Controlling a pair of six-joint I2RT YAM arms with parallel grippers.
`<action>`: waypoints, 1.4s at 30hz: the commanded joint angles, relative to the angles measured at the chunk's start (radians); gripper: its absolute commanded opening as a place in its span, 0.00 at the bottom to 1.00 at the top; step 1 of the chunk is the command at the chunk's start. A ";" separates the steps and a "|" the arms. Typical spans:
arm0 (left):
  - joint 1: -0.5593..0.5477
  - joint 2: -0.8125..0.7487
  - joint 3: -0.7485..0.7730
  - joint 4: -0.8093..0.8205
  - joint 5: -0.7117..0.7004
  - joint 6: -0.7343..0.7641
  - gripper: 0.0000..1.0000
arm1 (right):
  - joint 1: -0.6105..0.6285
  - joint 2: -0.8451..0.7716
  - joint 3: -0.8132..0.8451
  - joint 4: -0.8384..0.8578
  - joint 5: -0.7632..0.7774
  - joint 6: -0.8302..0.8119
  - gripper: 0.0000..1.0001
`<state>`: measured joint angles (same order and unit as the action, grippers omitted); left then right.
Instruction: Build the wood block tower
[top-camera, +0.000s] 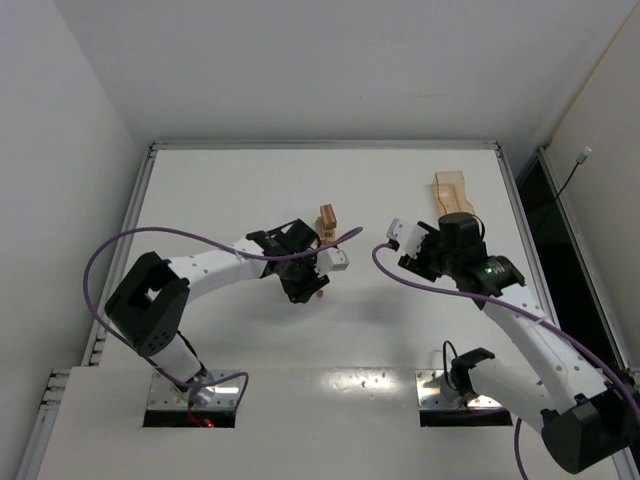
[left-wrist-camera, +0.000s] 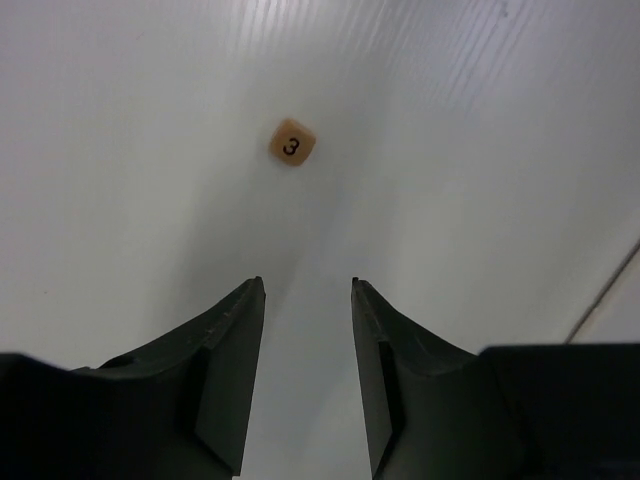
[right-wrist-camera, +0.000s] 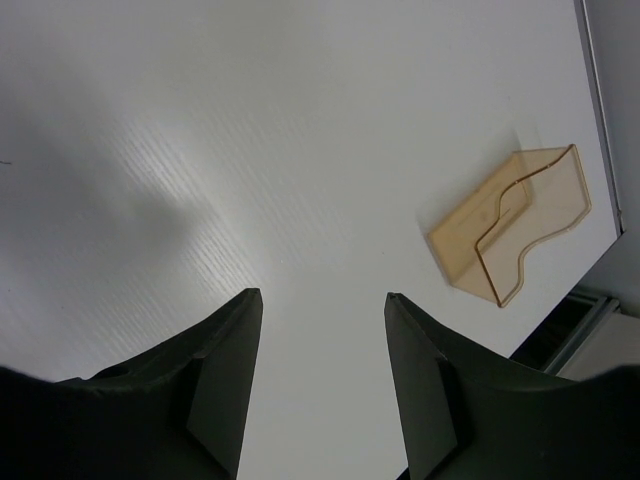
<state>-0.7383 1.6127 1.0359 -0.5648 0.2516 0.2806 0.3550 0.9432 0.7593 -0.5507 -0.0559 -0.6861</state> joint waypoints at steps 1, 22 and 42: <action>-0.003 -0.083 -0.048 0.112 -0.069 0.092 0.37 | -0.027 -0.011 -0.005 0.055 -0.004 0.034 0.49; -0.076 0.039 0.085 0.162 -0.265 -0.484 0.38 | -0.094 0.042 0.032 0.083 -0.032 0.063 0.49; -0.107 0.154 0.167 0.017 -0.365 -0.770 0.38 | -0.113 0.051 0.023 0.083 -0.032 0.074 0.51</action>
<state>-0.8307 1.8103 1.2167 -0.5472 -0.1051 -0.4572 0.2504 0.9943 0.7578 -0.5014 -0.0647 -0.6273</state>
